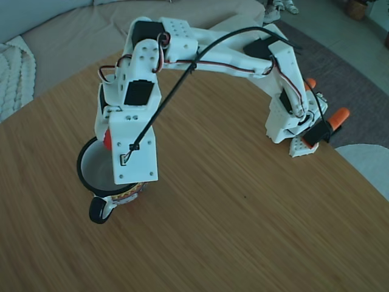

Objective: Grasp a red cap and put it in the cup.

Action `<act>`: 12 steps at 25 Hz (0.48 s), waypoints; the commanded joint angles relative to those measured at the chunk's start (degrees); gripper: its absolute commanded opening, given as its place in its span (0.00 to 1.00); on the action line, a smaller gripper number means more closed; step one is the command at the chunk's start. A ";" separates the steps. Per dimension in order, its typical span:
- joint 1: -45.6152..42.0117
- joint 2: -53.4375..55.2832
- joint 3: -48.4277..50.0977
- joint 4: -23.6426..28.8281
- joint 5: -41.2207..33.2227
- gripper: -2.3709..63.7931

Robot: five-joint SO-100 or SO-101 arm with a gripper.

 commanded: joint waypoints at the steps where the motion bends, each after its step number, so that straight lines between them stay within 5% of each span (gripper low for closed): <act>1: 0.09 2.20 -3.60 0.26 -0.09 0.02; 12: -1.49 2.11 -3.69 -0.53 -0.26 0.03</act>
